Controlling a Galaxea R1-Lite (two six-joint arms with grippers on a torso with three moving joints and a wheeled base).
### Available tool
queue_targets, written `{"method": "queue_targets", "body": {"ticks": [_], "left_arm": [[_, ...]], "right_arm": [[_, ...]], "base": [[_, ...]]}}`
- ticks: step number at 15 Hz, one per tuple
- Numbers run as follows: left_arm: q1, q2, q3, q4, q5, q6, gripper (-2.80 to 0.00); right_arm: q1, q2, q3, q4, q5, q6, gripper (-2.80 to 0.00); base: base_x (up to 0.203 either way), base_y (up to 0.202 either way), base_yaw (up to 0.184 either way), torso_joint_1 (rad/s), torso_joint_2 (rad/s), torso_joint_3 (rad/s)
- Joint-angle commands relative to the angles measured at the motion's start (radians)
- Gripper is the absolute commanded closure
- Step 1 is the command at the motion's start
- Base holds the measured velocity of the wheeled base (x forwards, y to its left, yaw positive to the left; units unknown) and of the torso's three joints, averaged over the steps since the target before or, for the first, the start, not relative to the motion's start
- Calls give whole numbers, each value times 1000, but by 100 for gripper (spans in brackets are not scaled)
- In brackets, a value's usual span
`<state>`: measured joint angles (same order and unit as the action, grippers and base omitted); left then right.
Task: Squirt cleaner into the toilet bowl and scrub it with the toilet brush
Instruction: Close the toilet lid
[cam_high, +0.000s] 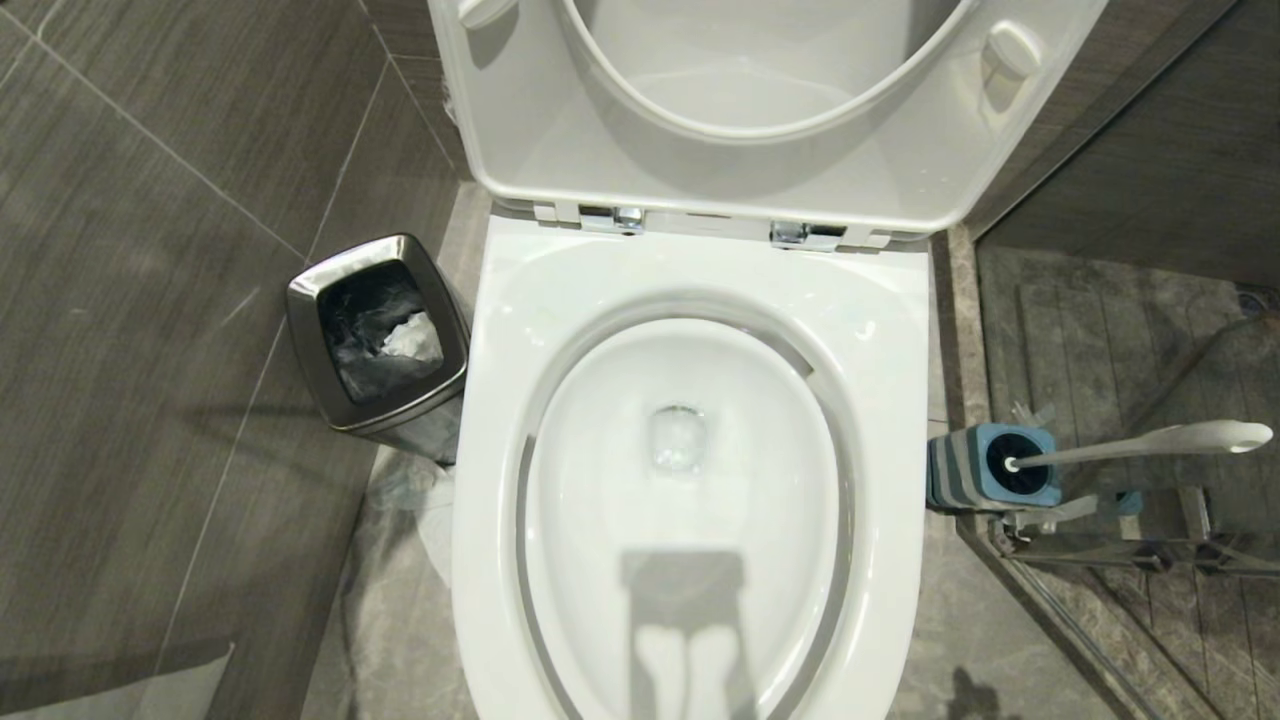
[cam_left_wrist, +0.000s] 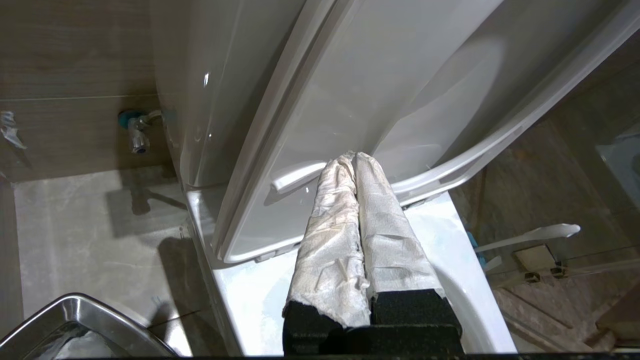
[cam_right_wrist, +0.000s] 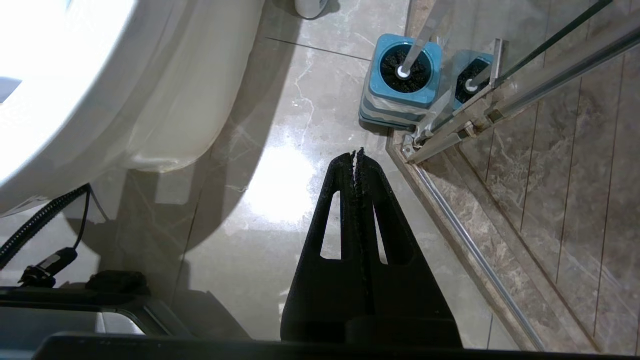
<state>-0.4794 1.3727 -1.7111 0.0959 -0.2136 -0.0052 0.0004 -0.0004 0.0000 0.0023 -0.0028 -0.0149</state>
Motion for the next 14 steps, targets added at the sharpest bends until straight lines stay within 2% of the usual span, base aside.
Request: {"method": "queue_targets", "body": {"ticks": [1, 8, 14], "left_arm": [[17, 9, -1, 1, -6, -2, 0], [38, 23, -7, -4, -7, 2, 0], [114, 166, -81, -189, -19, -7, 0]], "right_arm": [[1, 0, 2, -1, 0, 0, 0], [1, 0, 2, 1, 0, 0, 0], [1, 0, 2, -1, 0, 0, 0]], "base": [[0, 0, 0, 0, 0, 0], [0, 0, 0, 0, 0, 0], [0, 0, 0, 0, 0, 0]]}}
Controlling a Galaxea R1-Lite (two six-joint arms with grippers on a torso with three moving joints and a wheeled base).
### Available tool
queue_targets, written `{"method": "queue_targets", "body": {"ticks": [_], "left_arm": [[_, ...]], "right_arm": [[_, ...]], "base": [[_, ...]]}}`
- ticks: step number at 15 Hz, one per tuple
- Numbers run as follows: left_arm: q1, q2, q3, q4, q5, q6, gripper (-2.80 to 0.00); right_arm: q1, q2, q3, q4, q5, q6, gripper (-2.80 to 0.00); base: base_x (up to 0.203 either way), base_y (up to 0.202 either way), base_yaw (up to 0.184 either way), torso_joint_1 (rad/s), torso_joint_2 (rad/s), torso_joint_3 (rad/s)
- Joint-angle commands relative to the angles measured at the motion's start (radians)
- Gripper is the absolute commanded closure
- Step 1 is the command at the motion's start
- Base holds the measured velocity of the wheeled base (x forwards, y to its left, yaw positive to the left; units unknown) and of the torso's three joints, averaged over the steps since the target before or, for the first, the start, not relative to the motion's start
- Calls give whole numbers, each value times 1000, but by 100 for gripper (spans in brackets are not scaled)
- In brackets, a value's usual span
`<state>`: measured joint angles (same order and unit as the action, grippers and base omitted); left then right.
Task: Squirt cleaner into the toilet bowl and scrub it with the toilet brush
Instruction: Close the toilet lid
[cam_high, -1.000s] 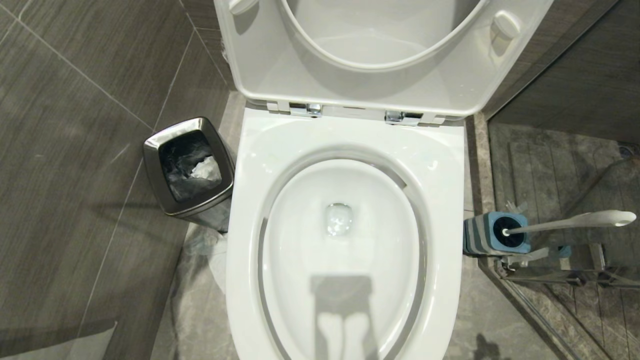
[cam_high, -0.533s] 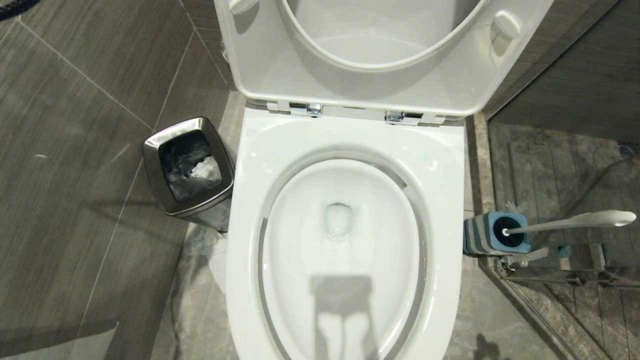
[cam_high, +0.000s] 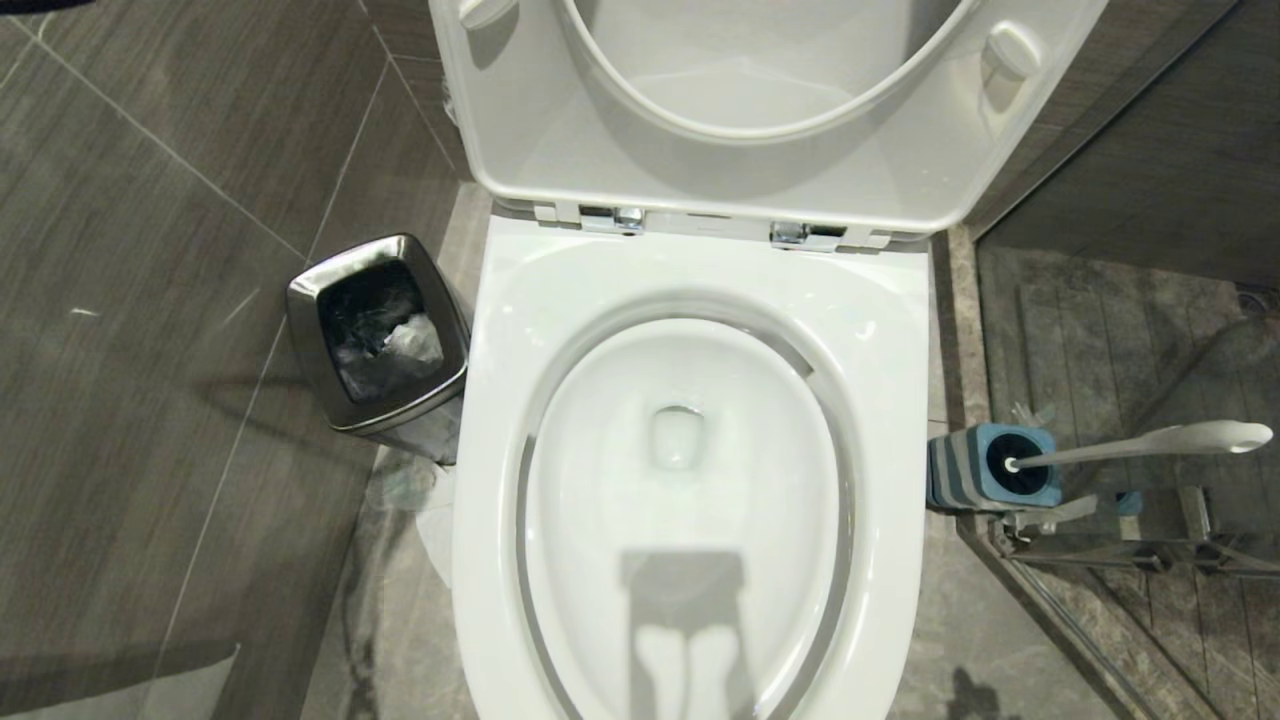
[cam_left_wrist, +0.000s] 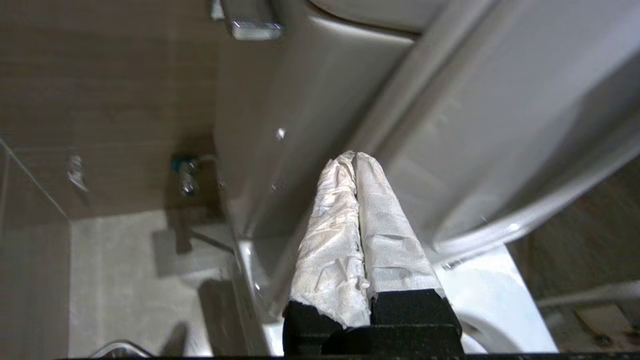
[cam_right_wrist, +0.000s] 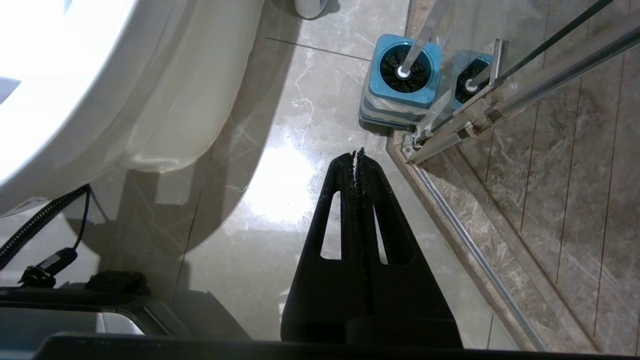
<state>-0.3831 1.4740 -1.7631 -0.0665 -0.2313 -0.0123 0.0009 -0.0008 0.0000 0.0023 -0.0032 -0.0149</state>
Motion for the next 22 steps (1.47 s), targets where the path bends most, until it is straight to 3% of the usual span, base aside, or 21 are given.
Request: {"method": "queue_targets", "body": {"ticks": [1, 7, 12, 19, 22], "left_arm": [[21, 90, -50, -47, -1, 0, 0], [19, 158, -70, -185, 1, -7, 0], [7, 184, -67, -261, 3, -67, 0], [-28, 206, -64, -271, -3, -89, 0], [-28, 207, -50, -282, -65, -84, 0]], "right_arm": [[1, 1, 2, 1, 0, 0, 0], [-1, 1, 2, 0, 0, 0, 0], [1, 1, 0, -1, 0, 0, 0], [1, 1, 2, 1, 0, 0, 0], [1, 1, 2, 1, 0, 0, 0]], "base": [[0, 0, 0, 0, 0, 0], [0, 0, 0, 0, 0, 0], [0, 0, 0, 0, 0, 0], [0, 0, 0, 0, 0, 0], [0, 0, 0, 0, 0, 0]]}}
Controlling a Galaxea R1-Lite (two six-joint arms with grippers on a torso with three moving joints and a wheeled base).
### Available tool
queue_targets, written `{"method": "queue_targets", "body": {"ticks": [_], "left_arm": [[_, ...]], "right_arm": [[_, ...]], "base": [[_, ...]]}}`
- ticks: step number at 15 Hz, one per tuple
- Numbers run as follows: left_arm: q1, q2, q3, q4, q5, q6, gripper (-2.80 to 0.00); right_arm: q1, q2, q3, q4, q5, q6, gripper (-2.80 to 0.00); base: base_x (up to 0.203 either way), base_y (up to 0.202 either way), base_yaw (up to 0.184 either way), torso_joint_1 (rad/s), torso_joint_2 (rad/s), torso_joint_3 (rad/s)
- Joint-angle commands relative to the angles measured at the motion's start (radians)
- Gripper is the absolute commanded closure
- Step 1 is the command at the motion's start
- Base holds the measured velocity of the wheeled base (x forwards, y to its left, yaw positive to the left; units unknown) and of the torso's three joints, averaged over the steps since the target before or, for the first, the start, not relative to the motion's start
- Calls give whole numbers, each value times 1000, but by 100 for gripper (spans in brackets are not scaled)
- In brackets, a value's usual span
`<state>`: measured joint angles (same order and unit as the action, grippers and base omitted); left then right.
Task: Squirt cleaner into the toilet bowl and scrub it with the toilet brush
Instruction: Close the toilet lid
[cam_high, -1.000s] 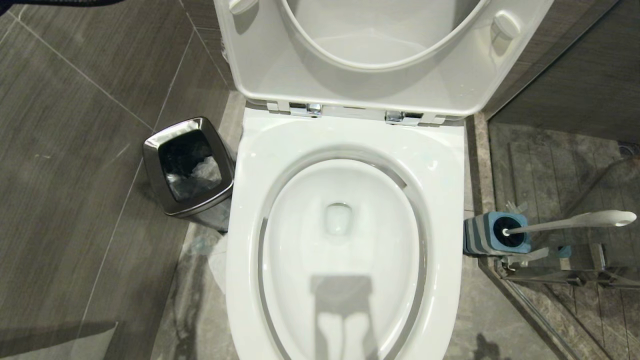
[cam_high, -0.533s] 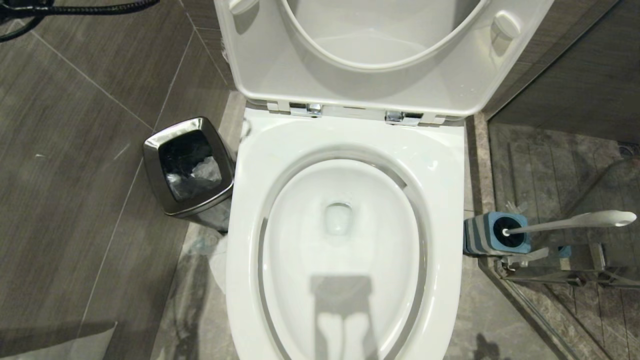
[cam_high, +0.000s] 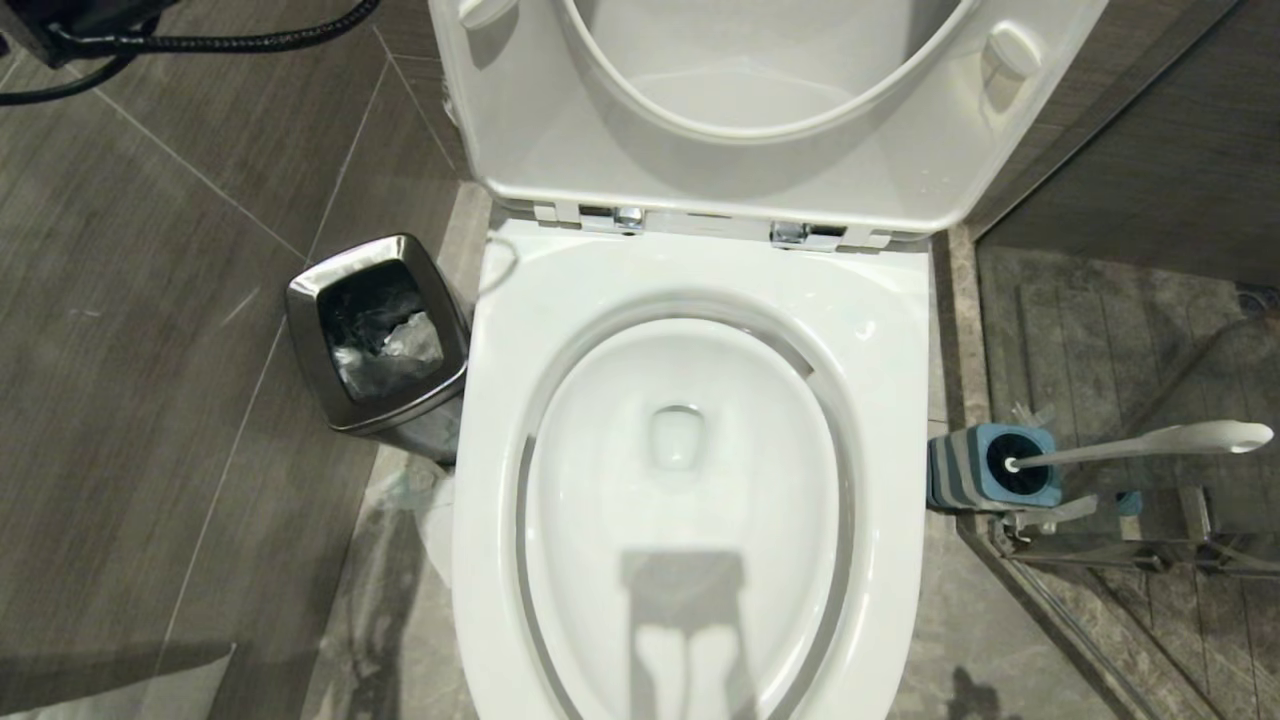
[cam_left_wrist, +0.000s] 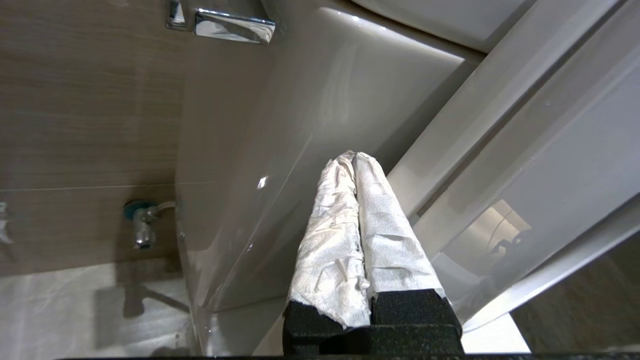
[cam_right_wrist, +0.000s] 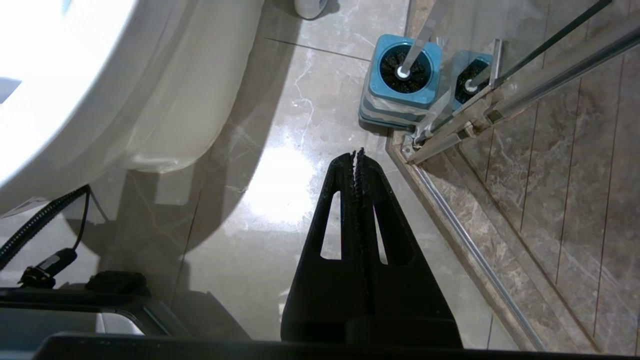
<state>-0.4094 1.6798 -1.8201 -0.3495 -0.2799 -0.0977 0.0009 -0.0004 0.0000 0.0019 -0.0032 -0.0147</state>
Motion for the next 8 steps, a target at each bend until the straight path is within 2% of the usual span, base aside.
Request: {"method": "queue_targets", "body": {"ticks": [1, 2, 8], "left_arm": [[-2, 0, 7, -3, -24, 1, 0], [-2, 0, 7, -3, -27, 1, 0], [-1, -39, 88, -1, -157, 5, 0]], "right_arm": [[0, 0, 2, 0, 0, -1, 0], [0, 0, 1, 0, 0, -1, 0], [1, 0, 2, 1, 0, -1, 0]], "base": [[0, 0, 0, 0, 0, 0], [0, 0, 0, 0, 0, 0], [0, 0, 0, 0, 0, 0]]}}
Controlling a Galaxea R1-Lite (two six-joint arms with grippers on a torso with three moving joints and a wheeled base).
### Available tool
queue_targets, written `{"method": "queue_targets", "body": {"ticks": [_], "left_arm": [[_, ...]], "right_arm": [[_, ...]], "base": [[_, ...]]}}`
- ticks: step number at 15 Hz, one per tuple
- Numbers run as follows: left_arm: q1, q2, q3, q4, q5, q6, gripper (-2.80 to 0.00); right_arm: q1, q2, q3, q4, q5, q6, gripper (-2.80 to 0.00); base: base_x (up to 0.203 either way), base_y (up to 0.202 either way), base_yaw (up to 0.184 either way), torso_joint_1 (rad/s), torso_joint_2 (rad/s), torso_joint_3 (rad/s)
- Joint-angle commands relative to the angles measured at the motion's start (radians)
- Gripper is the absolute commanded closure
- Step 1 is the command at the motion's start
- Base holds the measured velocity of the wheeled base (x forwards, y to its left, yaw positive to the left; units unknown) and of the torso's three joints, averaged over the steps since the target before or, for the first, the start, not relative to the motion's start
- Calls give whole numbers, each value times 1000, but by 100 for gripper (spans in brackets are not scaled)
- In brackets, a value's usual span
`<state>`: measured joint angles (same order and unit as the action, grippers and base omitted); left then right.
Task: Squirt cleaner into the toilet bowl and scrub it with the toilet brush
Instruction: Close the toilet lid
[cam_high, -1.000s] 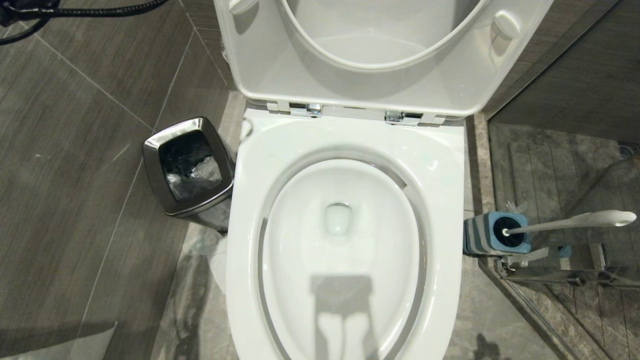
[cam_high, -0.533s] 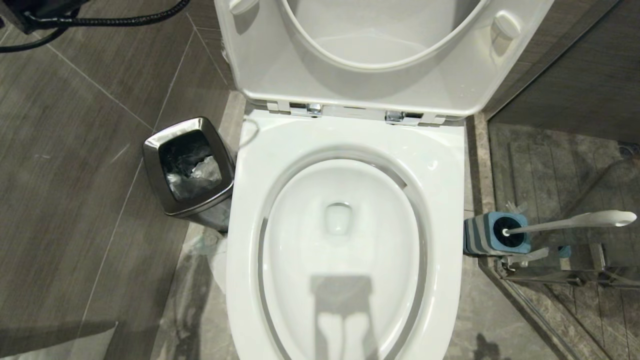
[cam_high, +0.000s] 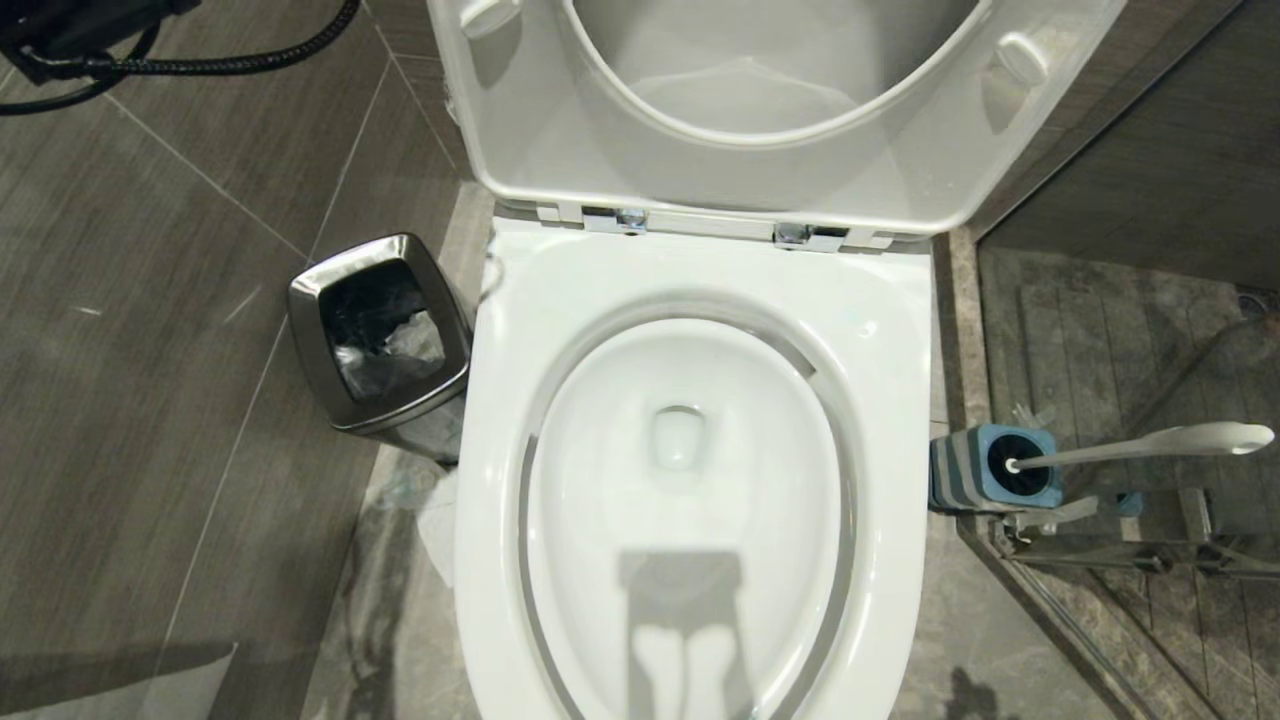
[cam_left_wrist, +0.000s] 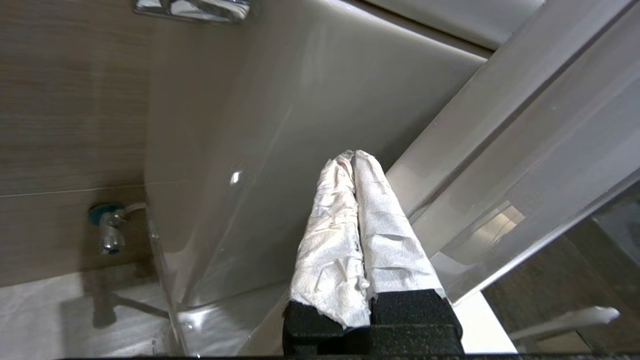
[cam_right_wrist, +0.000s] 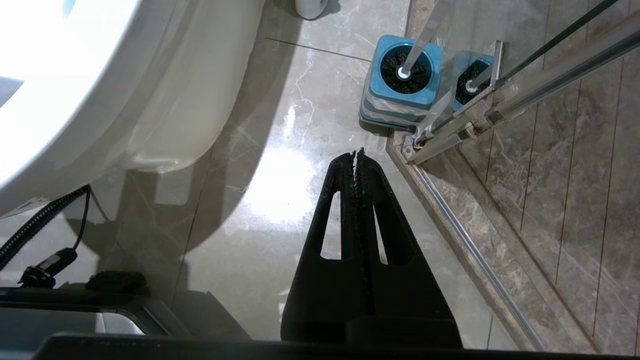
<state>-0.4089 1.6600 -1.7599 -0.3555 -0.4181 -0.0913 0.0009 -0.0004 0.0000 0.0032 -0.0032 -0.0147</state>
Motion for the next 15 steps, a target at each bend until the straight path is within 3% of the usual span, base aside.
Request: {"method": "queue_targets", "body": {"ticks": [1, 7, 12, 15], "left_arm": [[-1, -32, 55, 6, -40, -2, 0], [11, -126, 225, 5, -74, 0, 0], [51, -129, 210, -37, -70, 21, 0], [62, -152, 196, -5, -65, 19, 0]], "right_arm": [[1, 0, 2, -2, 0, -1, 0], [1, 0, 2, -2, 0, -1, 0], [1, 0, 2, -2, 0, -1, 0], [-1, 0, 2, 0, 0, -1, 0]], "base": [[0, 0, 0, 0, 0, 0], [0, 0, 0, 0, 0, 0], [0, 0, 0, 0, 0, 0], [0, 0, 0, 0, 0, 0]]}}
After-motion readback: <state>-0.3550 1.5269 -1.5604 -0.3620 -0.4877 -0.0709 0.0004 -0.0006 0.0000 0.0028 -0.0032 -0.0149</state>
